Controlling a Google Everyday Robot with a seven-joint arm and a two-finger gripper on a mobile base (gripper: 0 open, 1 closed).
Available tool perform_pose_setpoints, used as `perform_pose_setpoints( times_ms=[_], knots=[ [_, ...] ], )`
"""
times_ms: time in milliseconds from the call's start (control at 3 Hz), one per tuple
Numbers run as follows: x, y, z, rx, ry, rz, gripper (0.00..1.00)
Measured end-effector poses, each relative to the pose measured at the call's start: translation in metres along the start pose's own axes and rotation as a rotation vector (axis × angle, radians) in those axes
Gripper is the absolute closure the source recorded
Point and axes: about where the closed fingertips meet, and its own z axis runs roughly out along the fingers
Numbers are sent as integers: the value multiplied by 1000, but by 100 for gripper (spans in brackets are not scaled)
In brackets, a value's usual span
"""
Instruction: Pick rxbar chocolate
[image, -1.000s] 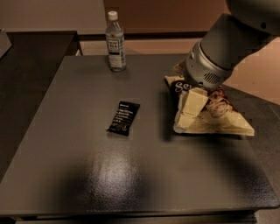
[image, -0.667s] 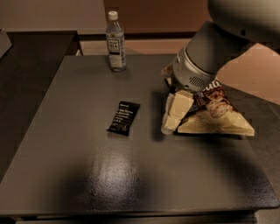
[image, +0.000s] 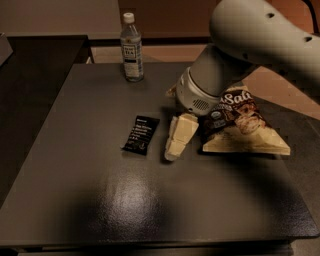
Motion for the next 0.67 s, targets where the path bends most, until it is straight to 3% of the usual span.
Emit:
perform_pose_setpoints(
  times_ms=[667],
  knots=[
    [-15,0,33,-44,-26,1,0]
  ],
)
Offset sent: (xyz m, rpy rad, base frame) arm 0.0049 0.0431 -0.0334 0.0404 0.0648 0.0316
